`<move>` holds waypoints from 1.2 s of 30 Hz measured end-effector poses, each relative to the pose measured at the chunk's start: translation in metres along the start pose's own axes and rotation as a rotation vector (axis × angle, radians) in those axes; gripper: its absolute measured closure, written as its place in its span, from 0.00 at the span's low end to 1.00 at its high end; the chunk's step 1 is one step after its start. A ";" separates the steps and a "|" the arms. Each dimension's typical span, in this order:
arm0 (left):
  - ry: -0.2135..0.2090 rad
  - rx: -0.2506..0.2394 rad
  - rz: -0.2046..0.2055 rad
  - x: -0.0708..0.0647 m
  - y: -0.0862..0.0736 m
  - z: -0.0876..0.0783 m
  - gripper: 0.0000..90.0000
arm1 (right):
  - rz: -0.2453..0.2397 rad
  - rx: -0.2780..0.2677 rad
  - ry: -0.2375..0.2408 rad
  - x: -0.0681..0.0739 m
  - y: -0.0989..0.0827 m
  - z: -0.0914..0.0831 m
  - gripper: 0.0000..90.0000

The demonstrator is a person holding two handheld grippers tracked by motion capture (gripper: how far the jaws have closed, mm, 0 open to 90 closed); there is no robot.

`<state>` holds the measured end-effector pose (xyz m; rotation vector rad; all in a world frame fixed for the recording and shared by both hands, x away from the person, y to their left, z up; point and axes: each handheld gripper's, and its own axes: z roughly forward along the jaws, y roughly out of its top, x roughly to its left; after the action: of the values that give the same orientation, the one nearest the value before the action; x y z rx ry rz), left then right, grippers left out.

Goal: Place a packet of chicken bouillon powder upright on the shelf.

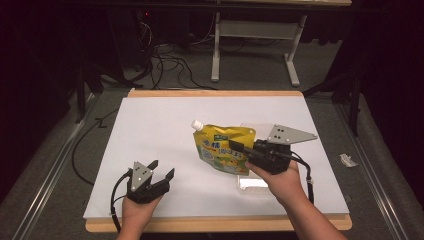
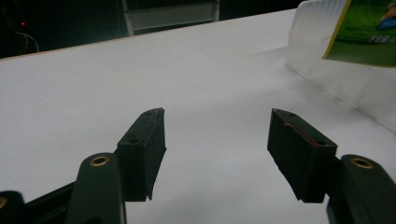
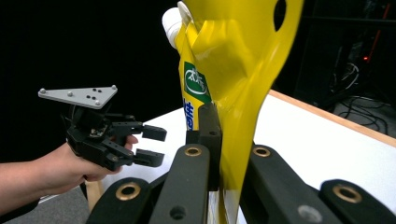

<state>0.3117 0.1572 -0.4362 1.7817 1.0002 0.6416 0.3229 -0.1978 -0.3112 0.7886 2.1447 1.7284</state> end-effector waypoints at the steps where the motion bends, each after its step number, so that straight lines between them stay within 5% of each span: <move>1: -0.001 -0.001 0.000 0.000 0.000 0.000 0.42 | -0.003 -0.002 -0.004 -0.002 0.000 -0.003 1.00; 19: -0.010 -0.003 0.005 0.000 0.000 0.001 0.40 | 0.034 -0.025 -0.076 -0.024 -0.008 -0.048 1.00; 36: -0.041 0.005 -0.017 0.000 0.000 0.004 0.26 | 0.082 -0.050 -0.114 -0.032 -0.027 -0.078 1.00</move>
<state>0.3150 0.1551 -0.4377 1.7814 0.9890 0.5904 0.3012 -0.2833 -0.3219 0.9505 2.0134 1.7248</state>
